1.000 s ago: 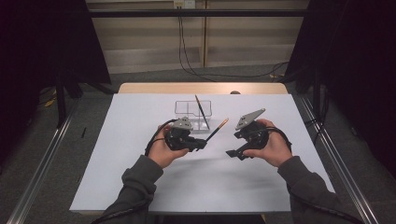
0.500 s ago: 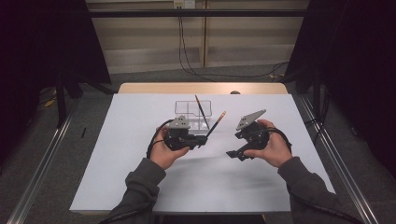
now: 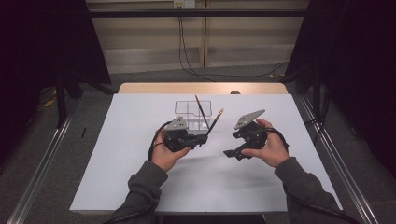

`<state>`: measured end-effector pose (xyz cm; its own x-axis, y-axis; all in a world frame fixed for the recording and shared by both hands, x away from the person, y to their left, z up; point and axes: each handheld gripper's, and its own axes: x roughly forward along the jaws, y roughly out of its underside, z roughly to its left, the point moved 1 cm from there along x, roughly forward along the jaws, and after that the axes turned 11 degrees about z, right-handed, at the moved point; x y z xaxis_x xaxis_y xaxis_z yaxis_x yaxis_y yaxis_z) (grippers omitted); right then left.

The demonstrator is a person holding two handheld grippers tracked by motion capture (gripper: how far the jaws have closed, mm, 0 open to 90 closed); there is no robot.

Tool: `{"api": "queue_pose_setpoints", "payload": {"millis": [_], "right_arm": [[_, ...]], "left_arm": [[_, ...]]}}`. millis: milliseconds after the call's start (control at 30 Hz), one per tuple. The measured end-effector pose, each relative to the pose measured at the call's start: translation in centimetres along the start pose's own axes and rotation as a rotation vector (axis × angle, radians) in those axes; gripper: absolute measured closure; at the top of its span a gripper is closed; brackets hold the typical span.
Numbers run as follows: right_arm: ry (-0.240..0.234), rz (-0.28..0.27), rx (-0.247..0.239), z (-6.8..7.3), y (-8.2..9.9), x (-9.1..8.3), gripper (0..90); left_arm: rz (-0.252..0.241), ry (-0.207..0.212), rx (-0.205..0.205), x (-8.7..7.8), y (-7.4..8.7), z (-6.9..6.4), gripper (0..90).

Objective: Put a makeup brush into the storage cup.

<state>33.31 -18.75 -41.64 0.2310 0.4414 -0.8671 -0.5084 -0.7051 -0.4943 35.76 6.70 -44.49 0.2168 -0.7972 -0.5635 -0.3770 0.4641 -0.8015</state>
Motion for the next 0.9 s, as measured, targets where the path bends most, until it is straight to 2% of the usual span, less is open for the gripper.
{"api": "queue_pose_setpoints", "payload": {"millis": [300,533,600,633,700,767,900], "right_arm": [[-0.004,-0.049,0.020,0.08,-0.31,-0.35,17.0],[-0.025,-0.089,0.036,0.13,-0.29,-0.32,18.4],[-0.031,-0.105,0.043,0.13,-0.32,-0.42,20.3],[-0.024,-0.117,0.048,0.16,-0.37,-0.51,21.2],[-0.039,-0.142,0.052,0.17,-0.52,-0.67,23.3],[-0.041,-0.148,0.049,0.23,-0.68,-0.73,25.6],[-0.048,-0.166,0.046,0.27,-0.96,-0.87,31.1]], "left_arm": [[-0.007,0.001,-0.005,0.55,0.35,-0.34,85.5],[-0.022,0.000,-0.012,0.83,0.42,-0.53,85.5],[-0.019,-0.009,-0.003,0.81,0.46,-0.45,85.5],[-0.020,-0.008,-0.004,0.79,0.46,-0.43,85.5],[-0.029,-0.009,-0.011,0.81,0.44,-0.44,85.5],[-0.040,0.000,-0.013,0.79,0.45,-0.45,85.5],[-0.043,-0.010,-0.010,0.73,0.39,-0.45,85.5]]}}
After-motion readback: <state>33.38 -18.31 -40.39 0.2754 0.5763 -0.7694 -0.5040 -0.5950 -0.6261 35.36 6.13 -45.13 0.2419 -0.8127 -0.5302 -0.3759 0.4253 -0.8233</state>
